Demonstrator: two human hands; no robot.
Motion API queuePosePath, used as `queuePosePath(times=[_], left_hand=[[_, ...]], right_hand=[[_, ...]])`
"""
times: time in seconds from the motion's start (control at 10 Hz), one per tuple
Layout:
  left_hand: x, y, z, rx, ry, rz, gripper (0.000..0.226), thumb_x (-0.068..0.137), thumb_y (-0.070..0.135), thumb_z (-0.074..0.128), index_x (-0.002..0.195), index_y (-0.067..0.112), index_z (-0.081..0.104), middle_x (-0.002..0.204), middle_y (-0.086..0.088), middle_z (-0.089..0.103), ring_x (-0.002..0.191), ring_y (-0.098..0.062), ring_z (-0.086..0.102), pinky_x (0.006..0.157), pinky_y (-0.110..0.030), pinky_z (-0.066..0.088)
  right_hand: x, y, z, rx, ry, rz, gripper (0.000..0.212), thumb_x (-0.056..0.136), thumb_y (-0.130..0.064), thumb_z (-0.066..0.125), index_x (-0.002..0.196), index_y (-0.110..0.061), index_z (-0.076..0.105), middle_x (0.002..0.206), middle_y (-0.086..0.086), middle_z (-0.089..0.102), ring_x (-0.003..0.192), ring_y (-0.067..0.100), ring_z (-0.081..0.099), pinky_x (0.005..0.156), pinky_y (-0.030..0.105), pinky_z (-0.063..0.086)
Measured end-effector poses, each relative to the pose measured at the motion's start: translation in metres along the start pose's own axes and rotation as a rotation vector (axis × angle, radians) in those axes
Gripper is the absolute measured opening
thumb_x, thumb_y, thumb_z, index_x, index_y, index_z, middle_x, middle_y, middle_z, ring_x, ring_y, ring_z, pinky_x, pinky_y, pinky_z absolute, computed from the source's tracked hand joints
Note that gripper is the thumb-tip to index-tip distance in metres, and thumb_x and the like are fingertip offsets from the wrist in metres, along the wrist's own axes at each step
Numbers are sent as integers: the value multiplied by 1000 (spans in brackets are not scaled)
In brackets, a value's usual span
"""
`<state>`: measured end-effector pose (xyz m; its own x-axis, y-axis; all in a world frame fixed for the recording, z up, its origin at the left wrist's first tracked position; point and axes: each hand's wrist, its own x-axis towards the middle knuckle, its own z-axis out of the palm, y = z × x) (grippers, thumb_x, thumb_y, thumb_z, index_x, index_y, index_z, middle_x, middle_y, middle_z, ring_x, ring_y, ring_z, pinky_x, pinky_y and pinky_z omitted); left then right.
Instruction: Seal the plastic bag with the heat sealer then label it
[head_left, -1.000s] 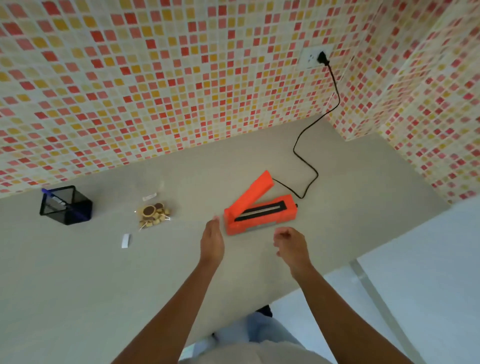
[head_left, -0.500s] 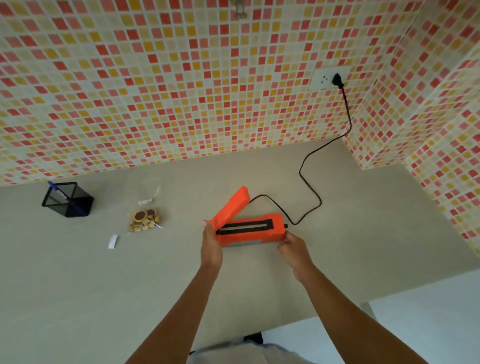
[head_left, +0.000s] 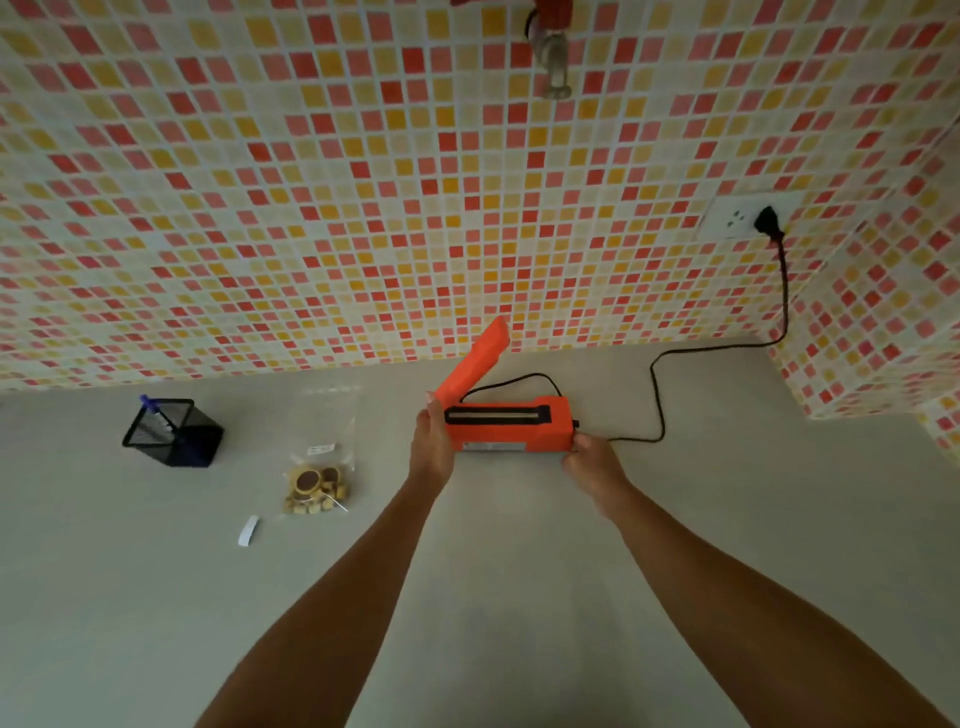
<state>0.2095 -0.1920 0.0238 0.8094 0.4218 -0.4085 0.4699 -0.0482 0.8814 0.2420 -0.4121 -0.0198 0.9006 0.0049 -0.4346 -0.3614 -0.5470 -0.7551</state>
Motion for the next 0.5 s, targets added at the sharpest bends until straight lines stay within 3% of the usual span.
queuePosePath(times=[0.2, 0.4, 0.5], left_hand=[[13, -1, -3, 66, 25, -8, 73, 99, 60, 11, 147, 11, 35, 147, -17, 44, 134, -35, 42, 104, -36, 32], [-11, 7, -25, 265, -61, 43, 72, 99, 60, 13, 145, 12, 39, 140, -18, 50, 127, -37, 48, 101, -39, 35], [-30, 19, -41, 441, -110, 137, 67, 98, 61, 22, 138, 12, 45, 130, -17, 58, 115, -34, 55, 93, -36, 40]], right_hand=[[28, -1, 0, -29, -65, -70, 54, 76, -2, 48, 122, -21, 68, 102, 14, 73, 77, 19, 60, 65, 28, 44], [-7, -4, -11, -48, -123, -146, 59, 85, 10, 45, 136, -17, 58, 121, 1, 65, 88, 15, 60, 59, 18, 43], [-22, -24, -13, -95, -113, -239, 38, 87, 3, 48, 110, -20, 68, 104, 7, 71, 82, 19, 60, 58, 18, 42]])
